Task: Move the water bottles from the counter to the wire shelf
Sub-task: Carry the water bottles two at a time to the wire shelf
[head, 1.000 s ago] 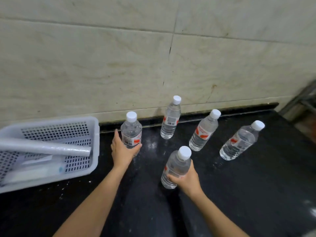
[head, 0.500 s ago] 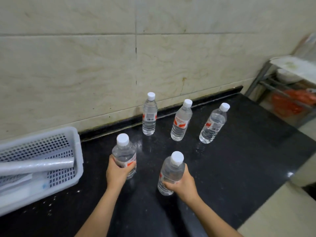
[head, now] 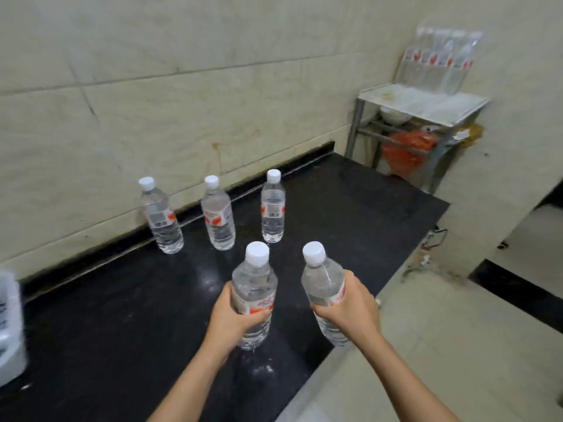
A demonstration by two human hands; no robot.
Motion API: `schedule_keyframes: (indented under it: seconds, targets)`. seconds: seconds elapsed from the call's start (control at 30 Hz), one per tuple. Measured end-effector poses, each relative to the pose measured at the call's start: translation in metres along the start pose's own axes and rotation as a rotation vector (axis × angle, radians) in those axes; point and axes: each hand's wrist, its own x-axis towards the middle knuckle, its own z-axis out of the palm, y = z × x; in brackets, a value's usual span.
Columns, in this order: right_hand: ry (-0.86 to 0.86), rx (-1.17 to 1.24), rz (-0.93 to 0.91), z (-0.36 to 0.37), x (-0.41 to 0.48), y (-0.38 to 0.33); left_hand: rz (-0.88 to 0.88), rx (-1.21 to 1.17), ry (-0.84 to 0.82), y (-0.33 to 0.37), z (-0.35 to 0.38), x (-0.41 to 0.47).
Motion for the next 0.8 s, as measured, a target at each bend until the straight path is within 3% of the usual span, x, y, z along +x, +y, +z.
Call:
schedule_keyframes:
  seconds: [0.23,0.53,0.8]
  targets:
    - [0.071,0.253,0.125,-0.106,0.018,0.101,0.042,-0.041,-0.131,0.032,0.161,0.008]
    - [0.247,0.258,0.301,-0.208,0.038,0.217,0.062,0.013,-0.323,0.049,0.327,0.028]
    - [0.376,0.201,0.398,-0.285,0.114,0.296,0.041,0.011,-0.394,0.049,0.45,0.111]
